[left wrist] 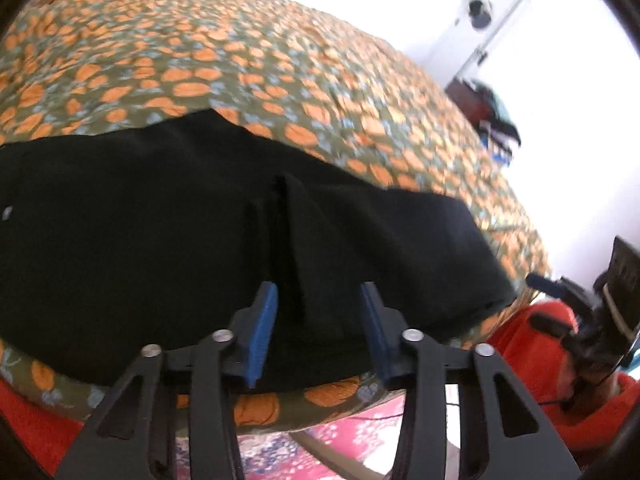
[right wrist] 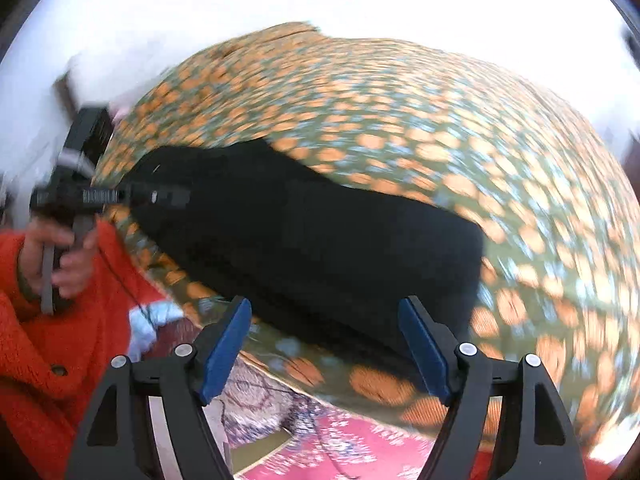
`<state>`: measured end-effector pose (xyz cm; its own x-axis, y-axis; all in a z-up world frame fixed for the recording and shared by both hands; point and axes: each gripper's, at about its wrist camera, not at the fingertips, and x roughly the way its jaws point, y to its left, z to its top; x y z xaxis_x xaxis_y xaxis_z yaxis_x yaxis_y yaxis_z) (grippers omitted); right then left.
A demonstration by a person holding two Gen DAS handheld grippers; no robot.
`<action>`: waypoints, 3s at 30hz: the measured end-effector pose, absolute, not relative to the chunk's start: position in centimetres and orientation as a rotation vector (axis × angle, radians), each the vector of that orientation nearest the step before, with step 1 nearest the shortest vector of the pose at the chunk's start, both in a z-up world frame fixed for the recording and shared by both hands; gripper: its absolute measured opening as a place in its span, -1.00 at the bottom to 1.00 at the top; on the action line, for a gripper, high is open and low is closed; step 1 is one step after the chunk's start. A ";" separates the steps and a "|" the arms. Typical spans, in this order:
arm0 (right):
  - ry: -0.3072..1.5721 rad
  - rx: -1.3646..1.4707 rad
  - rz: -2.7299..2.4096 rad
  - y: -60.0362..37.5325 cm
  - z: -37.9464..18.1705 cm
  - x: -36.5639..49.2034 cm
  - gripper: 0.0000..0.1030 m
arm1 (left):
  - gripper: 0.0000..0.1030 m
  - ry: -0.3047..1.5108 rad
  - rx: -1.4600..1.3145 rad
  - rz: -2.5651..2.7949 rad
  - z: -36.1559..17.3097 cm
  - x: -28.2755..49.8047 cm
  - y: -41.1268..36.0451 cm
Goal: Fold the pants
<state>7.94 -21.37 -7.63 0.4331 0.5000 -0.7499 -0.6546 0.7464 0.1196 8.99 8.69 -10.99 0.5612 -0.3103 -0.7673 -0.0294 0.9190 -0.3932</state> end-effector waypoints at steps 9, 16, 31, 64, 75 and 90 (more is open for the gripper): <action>0.882 -0.023 0.699 -23.3 -8.0 10.1 0.50 | -0.42 1.045 -0.294 -0.082 -12.4 10.0 7.1; 0.871 -0.018 0.717 -22.9 -7.9 10.2 0.50 | -0.88 1.055 -0.288 -0.115 -12.7 10.1 6.7; 0.872 0.083 0.635 -24.9 -8.5 12.2 0.57 | -0.89 1.098 -0.278 -0.085 -13.1 8.7 7.9; 1.160 0.614 0.855 -27.1 -10.7 18.6 0.34 | -0.68 1.116 -0.277 -0.061 -15.2 10.4 8.7; 1.042 0.435 0.732 -26.7 -12.0 14.7 0.54 | 0.49 0.909 -0.343 -0.023 -10.1 7.0 10.8; 1.056 0.343 0.755 -25.1 -13.0 15.1 0.54 | 0.48 0.689 -1.105 0.666 -15.4 -4.1 35.4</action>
